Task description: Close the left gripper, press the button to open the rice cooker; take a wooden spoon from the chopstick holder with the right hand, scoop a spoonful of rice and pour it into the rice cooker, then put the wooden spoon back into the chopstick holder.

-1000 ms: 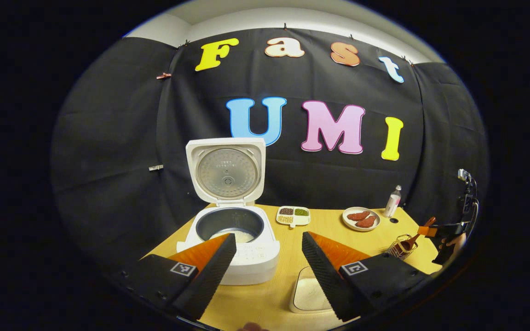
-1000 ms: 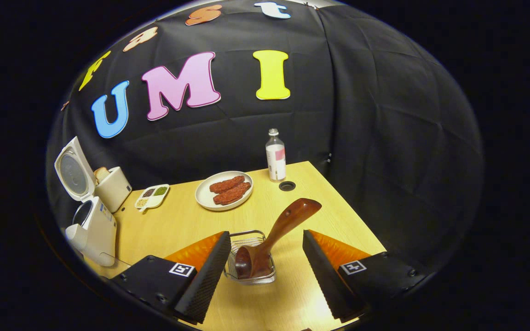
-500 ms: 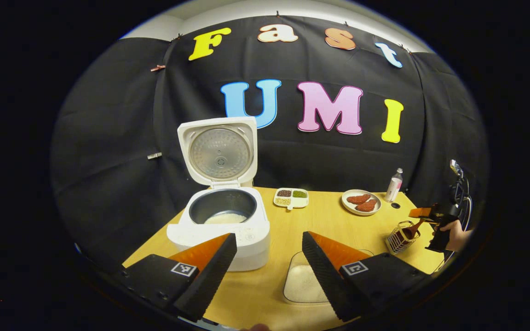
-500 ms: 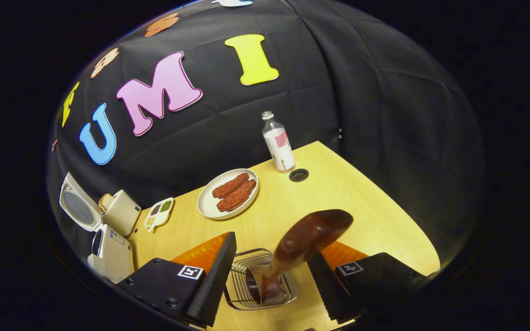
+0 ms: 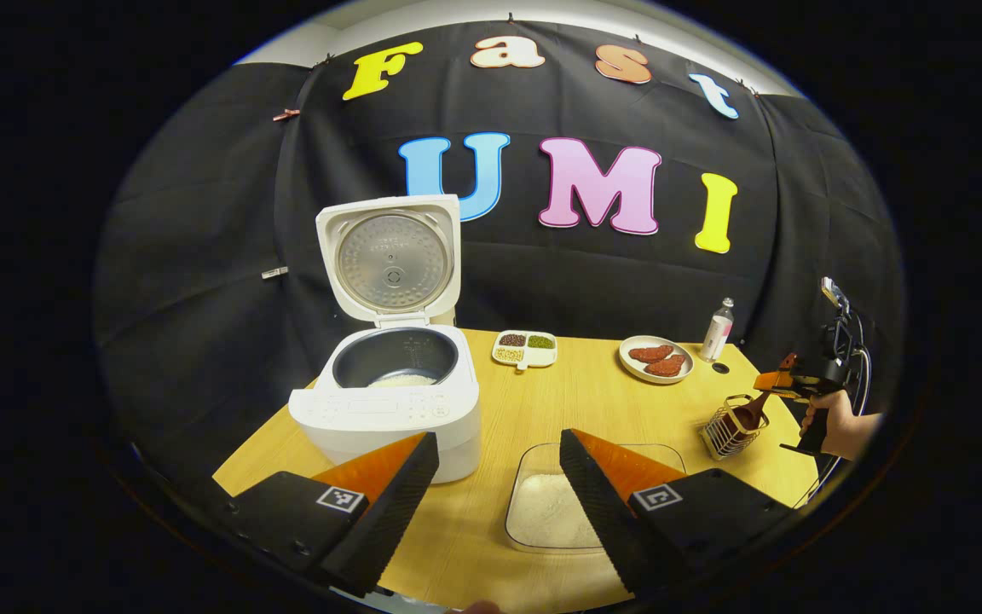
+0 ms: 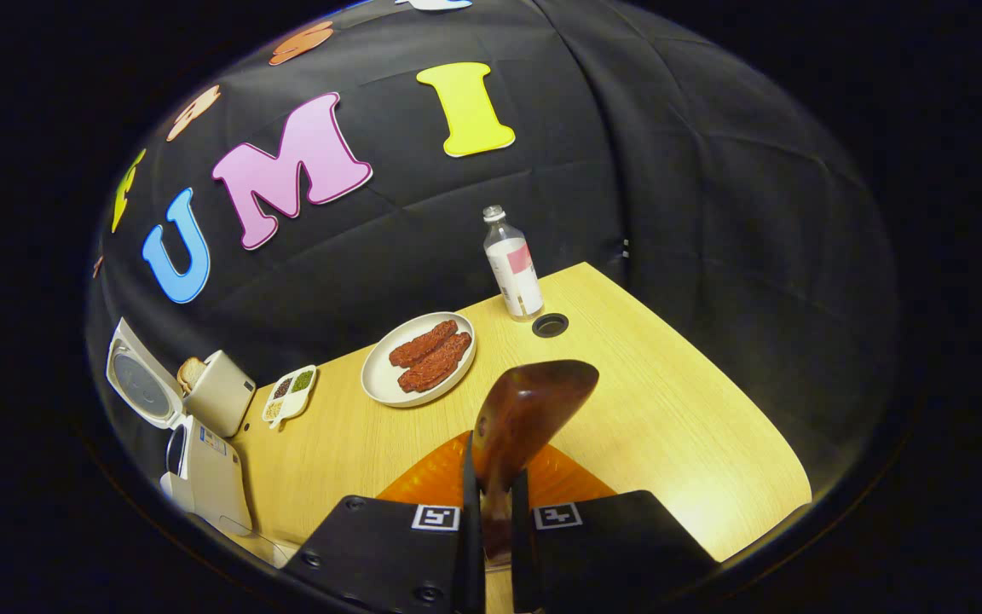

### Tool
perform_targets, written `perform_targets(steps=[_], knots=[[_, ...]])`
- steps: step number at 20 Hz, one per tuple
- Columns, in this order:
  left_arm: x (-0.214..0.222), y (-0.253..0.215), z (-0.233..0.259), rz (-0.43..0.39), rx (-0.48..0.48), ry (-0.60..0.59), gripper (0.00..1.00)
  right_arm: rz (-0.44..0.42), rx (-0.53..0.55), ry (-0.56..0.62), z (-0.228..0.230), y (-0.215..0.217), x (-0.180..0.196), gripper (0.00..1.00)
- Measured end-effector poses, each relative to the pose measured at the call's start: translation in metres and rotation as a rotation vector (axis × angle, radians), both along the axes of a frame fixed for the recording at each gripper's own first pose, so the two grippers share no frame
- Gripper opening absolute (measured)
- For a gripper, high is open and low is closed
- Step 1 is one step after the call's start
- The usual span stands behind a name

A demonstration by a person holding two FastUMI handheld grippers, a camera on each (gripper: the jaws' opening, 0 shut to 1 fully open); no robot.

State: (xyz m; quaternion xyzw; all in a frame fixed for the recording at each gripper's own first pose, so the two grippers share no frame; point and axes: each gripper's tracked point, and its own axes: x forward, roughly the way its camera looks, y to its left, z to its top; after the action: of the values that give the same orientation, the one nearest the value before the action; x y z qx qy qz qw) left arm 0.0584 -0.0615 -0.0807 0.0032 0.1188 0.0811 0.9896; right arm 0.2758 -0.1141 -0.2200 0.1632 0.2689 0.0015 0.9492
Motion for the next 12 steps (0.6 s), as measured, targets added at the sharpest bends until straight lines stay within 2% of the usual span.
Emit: perform_targets(steps=[1, 7, 12], knots=[[0.000, -0.001, 0.001, -0.011, -0.002, -0.006, 0.98, -0.002, -0.007, -0.020, 0.011, -0.001, 0.001, 0.14], [-0.017, 0.020, 0.016, -0.060, 0.020, -0.065, 0.98, -0.031, -0.061, -0.162, 0.100, 0.000, -0.010, 0.14], [-0.036, 0.054, 0.011, -0.087, 0.004, -0.095, 0.99, -0.057, -0.049, -0.219, 0.151, 0.027, -0.050, 0.14]])
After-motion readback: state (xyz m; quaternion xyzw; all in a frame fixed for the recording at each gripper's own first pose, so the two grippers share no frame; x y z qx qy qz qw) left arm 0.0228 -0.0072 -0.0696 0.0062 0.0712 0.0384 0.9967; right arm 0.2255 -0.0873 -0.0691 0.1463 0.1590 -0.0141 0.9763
